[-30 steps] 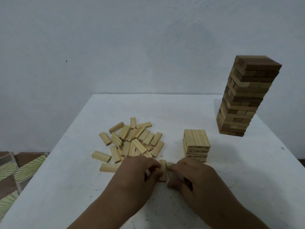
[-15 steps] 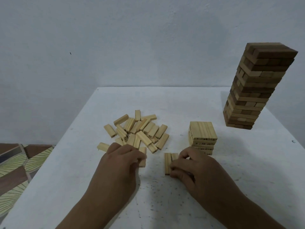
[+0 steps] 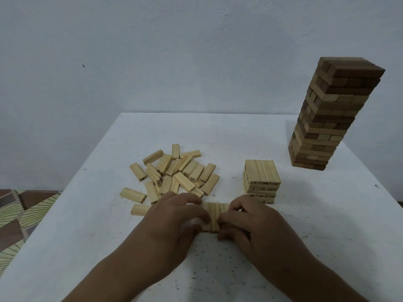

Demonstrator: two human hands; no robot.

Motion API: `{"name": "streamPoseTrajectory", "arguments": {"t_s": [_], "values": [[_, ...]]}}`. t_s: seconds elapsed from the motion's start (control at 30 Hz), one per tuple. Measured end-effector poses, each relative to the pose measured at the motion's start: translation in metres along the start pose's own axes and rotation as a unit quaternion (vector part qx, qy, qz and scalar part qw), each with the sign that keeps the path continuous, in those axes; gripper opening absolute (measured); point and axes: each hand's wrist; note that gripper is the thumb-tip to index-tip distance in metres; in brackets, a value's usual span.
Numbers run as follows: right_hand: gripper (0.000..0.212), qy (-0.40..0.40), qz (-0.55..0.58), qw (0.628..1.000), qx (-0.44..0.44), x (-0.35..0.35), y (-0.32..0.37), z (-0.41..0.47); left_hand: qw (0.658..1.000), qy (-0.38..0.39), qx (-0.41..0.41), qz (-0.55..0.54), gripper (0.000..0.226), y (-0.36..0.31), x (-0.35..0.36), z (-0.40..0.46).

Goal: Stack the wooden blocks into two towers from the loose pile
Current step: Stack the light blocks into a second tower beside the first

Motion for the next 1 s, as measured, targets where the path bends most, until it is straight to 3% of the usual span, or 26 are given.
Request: {"name": "streamPoseTrajectory", "arguments": {"t_s": [0.3,0.63,0.83,1.0], "values": [[0.027,0.003,0.006,1.0,-0.009,0.001,-0.003,-0.001,1.0,-0.005,-0.008,-0.018,0.033,0.013,0.0,0.005],[0.028,-0.006,0.003,1.0,-0.023,0.002,-0.003,0.001,1.0,-0.018,0.006,-0.01,0.035,0.016,0.002,0.005],[0.015,-0.01,0.001,1.0,-0.024,0.002,-0.002,0.001,0.998,-0.05,0.02,-0.037,0.037,0.019,0.006,0.003],[0.014,-0.01,-0.003,1.0,-0.028,0.002,-0.001,0.0,0.999,-0.031,0.012,-0.023,0.033,0.018,0.003,0.004]]}}
Point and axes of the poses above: each hand's wrist, its own z-axis towards the middle knuckle, its own x-axis out of the palm, y = z × x, and after that the axes turned 4 degrees about x, right-handed
